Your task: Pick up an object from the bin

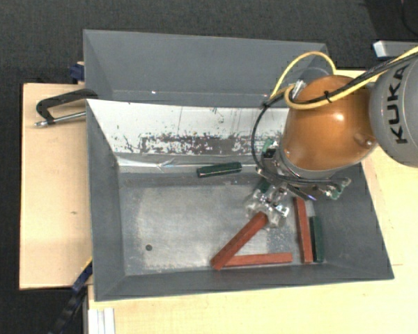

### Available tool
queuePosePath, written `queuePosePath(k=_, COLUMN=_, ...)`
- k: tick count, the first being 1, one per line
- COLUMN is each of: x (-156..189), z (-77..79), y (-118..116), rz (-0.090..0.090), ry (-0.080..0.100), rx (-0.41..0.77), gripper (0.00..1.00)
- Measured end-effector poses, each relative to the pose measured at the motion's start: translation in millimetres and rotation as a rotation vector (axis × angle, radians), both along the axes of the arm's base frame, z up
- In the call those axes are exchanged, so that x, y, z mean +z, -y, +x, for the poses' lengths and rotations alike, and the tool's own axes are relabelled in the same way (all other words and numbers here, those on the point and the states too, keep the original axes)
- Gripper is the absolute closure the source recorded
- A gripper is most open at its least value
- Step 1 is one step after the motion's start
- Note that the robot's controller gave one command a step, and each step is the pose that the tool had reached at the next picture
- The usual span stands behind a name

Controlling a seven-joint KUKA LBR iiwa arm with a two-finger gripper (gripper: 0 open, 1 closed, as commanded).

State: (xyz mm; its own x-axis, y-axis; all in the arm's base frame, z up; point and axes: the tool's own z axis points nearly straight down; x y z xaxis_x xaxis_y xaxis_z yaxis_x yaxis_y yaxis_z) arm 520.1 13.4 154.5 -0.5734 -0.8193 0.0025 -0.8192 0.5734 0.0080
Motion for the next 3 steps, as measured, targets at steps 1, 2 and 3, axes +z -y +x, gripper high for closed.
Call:
queuePosePath(k=1, x=108.0, z=38.7, y=-22.3, rz=0.000, ry=0.013, rx=-0.196, gripper=1.00)
queuePosePath(k=2, x=108.0, z=38.6, y=-22.3, rz=0.000, ry=0.012, rx=-0.196, gripper=0.00)
queuePosePath(k=3, x=108.0, z=38.6, y=-22.3, rz=0.000, ry=0.012, rx=-0.196, gripper=0.00)
